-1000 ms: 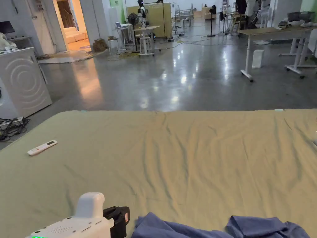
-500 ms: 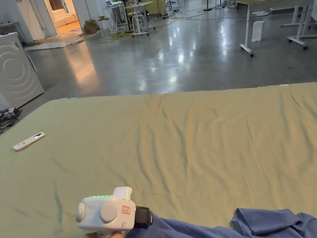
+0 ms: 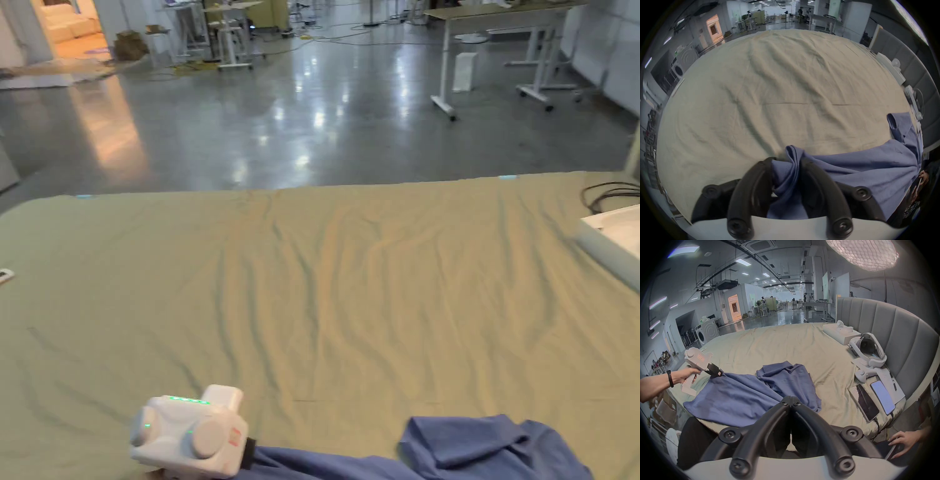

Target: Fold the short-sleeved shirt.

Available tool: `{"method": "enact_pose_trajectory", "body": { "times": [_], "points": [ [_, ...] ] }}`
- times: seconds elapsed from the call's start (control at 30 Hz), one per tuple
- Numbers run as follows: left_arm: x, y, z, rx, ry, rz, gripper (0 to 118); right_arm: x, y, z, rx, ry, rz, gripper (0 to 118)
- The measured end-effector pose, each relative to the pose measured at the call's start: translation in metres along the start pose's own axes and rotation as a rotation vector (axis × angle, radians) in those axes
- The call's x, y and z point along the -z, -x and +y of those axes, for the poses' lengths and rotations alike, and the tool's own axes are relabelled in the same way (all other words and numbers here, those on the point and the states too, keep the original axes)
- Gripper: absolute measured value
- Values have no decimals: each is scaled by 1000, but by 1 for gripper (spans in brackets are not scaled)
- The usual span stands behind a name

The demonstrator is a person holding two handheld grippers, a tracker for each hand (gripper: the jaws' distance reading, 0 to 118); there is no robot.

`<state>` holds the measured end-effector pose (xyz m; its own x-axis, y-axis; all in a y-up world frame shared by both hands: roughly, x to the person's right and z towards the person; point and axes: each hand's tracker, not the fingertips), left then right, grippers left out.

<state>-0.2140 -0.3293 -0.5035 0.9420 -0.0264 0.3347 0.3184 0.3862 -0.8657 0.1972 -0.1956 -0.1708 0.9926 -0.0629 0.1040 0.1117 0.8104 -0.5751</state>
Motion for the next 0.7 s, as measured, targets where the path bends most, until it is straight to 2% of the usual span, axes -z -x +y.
{"method": "enact_pose_trajectory", "body": {
  "times": [0.1,0.17,0.27,0.3,0.4,0.43,0.57,0.7],
  "points": [
    [9,4,4,2,23,-1,23,31,-15,32,-18,41,-25,0],
    [8,8,9,-16,52,-13,24,65,-32,61,-21,86,-2,0],
    [10,13,16,1,83,-28,23,136,-55,99,15,229,94,0],
    [11,15,16,-7,90,-34,23,157,-60,107,23,254,99,5],
    [11,20,16,-25,98,-54,23,232,-69,126,-19,379,61,85],
    [12,21,15,-24,96,-58,23,252,-71,129,-35,427,57,94],
    [12,24,12,-39,86,-75,23,310,-71,122,-10,513,60,94],
    [12,23,11,-47,80,-79,23,326,-59,112,-9,540,93,93]
  ]
}}
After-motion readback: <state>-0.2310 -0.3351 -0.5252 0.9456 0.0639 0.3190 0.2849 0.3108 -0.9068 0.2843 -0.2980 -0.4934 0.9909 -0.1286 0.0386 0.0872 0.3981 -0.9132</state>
